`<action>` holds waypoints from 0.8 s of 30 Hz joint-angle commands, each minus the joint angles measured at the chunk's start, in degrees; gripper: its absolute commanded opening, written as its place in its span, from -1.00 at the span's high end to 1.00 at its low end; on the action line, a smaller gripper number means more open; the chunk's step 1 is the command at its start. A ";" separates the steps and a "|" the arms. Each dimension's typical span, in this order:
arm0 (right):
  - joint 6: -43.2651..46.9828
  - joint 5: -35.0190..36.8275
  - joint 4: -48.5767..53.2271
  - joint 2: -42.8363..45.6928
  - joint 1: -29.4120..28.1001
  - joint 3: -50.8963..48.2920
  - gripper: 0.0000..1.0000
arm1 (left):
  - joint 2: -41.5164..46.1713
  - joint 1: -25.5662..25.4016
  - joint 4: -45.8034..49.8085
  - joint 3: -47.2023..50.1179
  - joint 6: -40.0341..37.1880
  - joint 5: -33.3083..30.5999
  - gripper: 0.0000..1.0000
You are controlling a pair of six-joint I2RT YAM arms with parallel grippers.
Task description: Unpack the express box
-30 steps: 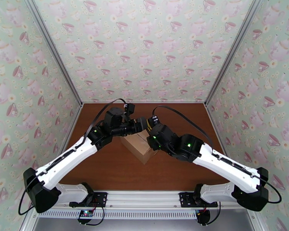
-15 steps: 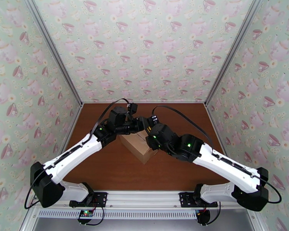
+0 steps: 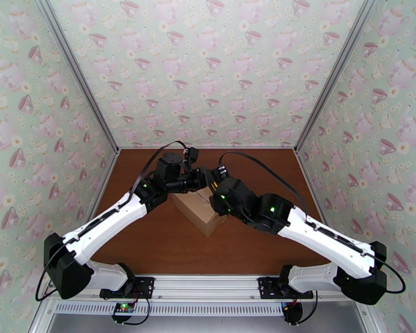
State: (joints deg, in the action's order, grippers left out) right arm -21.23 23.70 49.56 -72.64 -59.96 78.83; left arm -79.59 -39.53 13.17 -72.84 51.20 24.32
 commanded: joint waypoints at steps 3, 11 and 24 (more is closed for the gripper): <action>1.24 0.73 -2.27 1.28 0.19 1.94 1.00 | -0.83 0.20 -1.10 -0.29 -0.30 1.52 1.00; 0.35 0.70 -3.49 1.76 0.15 0.25 0.66 | 0.41 0.49 -2.67 0.66 -0.05 0.45 1.00; -0.94 1.17 -5.88 3.60 0.20 -2.69 -0.37 | 2.76 1.03 -4.87 1.64 1.31 -1.29 1.00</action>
State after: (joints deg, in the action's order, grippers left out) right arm -22.15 23.79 45.54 -70.15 -59.68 76.88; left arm -78.67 -38.89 9.98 -71.66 52.16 24.12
